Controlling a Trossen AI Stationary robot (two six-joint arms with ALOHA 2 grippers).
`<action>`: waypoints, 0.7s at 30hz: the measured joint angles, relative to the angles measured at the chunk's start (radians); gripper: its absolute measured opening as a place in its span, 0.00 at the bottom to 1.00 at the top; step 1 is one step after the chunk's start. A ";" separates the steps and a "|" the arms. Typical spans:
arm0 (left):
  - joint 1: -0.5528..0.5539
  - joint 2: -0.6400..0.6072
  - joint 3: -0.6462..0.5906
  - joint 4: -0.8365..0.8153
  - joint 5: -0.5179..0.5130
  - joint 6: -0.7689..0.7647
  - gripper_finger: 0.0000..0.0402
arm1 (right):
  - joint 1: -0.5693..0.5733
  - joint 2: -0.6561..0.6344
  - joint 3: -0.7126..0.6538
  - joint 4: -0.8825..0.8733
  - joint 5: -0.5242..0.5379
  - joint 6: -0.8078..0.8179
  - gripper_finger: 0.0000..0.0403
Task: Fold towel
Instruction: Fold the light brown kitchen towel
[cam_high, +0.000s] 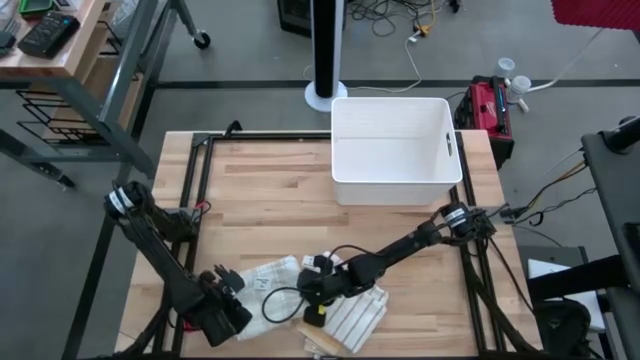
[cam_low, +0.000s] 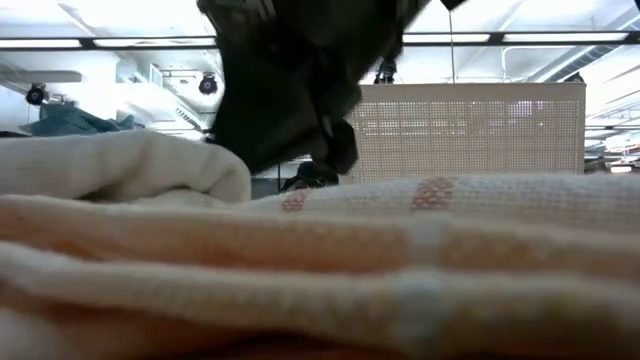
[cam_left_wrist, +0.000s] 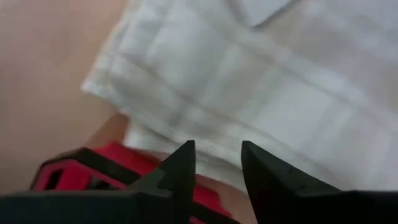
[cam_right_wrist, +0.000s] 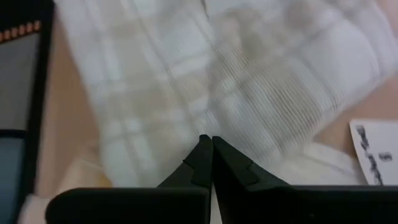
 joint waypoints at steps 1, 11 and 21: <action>0.000 -0.005 0.008 0.001 -0.010 0.001 0.29 | 0.000 0.000 0.011 0.002 0.000 -0.001 0.00; 0.001 0.015 0.049 0.267 -0.196 0.286 0.25 | 0.027 -0.003 0.080 0.024 -0.001 -0.027 0.00; 0.004 0.160 0.051 0.290 0.054 0.290 0.25 | 0.033 0.057 0.081 0.000 -0.088 0.007 0.00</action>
